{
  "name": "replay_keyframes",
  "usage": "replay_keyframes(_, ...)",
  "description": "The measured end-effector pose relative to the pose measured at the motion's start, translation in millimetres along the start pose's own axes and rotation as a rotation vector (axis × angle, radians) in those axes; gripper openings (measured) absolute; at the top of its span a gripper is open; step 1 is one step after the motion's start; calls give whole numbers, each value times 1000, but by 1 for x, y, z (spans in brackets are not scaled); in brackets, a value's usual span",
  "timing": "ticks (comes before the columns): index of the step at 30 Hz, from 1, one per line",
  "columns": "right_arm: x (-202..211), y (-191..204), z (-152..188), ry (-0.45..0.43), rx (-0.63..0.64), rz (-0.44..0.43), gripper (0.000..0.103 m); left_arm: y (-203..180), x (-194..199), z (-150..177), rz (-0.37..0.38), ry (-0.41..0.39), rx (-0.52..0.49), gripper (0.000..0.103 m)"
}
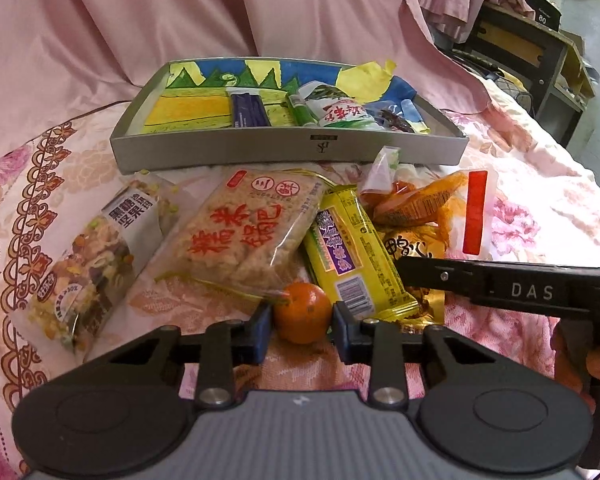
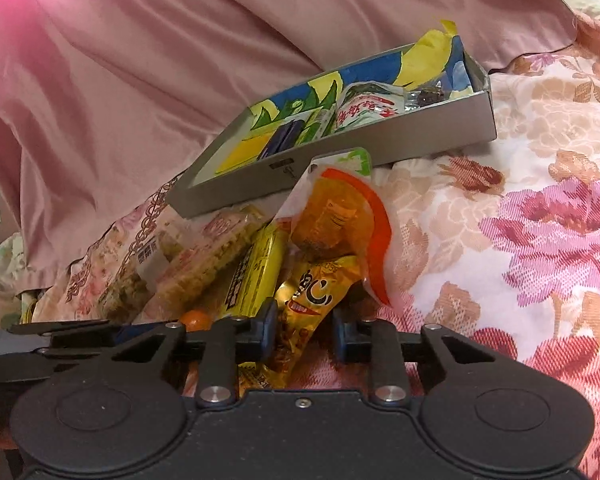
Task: Organize snacks
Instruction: 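Carry the orange with the left tool while the right tool carries the gold pouch into the tray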
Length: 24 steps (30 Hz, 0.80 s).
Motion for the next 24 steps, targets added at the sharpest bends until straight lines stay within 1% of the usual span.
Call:
replay_keyframes(4,11,4,7,29,-10,16,29,1,8,8,12,11,17,35)
replay_keyframes(6,20,8,14,54,-19,25,28,2,14,15,21,17,18,35)
replay_keyframes(11,39,20,36,87,-58,38,28,-1,29,31,46,30,6,35)
replay_keyframes(15,45,26,51,99,-58,54,32,-2,32,37,49,33,4,35)
replay_keyframes(21,38,28,52,90,4,76,36,-2,32,38,42,33,19,35)
replay_keyframes(24,38,31,53,92,35,92,35,-2,34,40,40,30,18,35)
Point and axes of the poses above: each gripper's, at about its wrist camera, not at the fingertips, and x roughly against the way its jaws point, y to its left, z to its underside, the point moved 8 cm from there along -x, roughly the way its jaws point, and after that the axes turned 15 degrees about -z, right-handed, at the moved point
